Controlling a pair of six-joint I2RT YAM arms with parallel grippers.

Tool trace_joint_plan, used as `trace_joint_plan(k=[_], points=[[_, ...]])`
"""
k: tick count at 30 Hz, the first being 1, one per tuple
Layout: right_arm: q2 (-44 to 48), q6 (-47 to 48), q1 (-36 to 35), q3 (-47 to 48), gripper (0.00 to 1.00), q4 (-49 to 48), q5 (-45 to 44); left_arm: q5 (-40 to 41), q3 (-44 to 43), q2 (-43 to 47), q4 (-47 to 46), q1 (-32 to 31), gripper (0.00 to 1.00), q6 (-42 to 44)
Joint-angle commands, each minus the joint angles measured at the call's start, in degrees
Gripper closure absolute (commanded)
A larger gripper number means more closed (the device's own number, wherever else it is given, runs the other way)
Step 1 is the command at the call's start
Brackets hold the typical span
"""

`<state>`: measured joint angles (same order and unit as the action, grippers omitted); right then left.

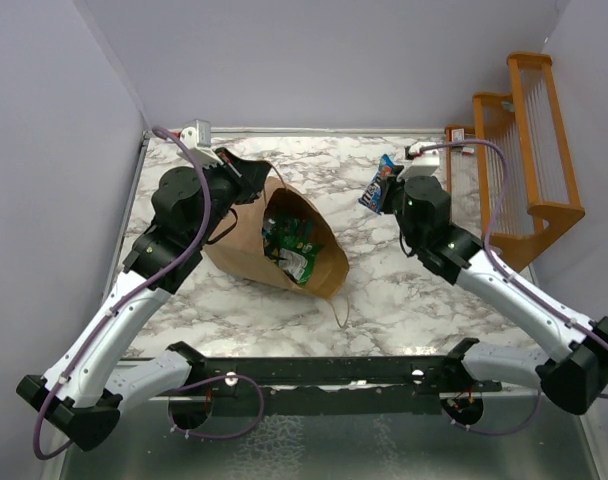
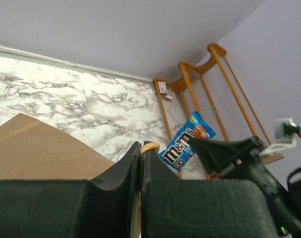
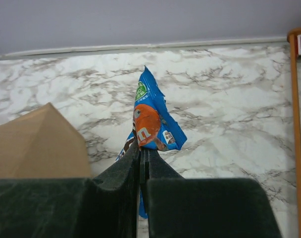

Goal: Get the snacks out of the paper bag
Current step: Place the snack at the center of the board.

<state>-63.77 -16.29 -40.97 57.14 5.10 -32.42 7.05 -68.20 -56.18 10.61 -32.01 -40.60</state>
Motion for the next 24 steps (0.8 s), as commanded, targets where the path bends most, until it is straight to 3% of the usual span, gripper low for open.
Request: trace_joint_plan(k=[1,4,9,15,24], points=[[-7.2,-6.7,9.9,3.9,0.98,1.9,10.8,0.1,-3.7,0.5,-1.7,0.0,1.00,1.7],[-13.7,-9.7,16.3,5.7,0.98,0.9,23.2,0.0,-3.8,0.5,-1.6,0.0,1.00,1.6],[-26.9,-7.3,19.6,12.4,0.96,1.7,31.3,-1.5,-3.5,0.1,-1.9,0.0,1.00,1.0],[-42.7,-3.2,21.3,23.9,0.97,9.1,27.5,-2.3,-2.4,0.1,-2.0,0.0,1.00,0.1],[-54.5,1.1,24.9,33.2,0.94,10.8,34.4,-3.2,-0.1,0.8,-2.3,0.0,1.00,-1.4]])
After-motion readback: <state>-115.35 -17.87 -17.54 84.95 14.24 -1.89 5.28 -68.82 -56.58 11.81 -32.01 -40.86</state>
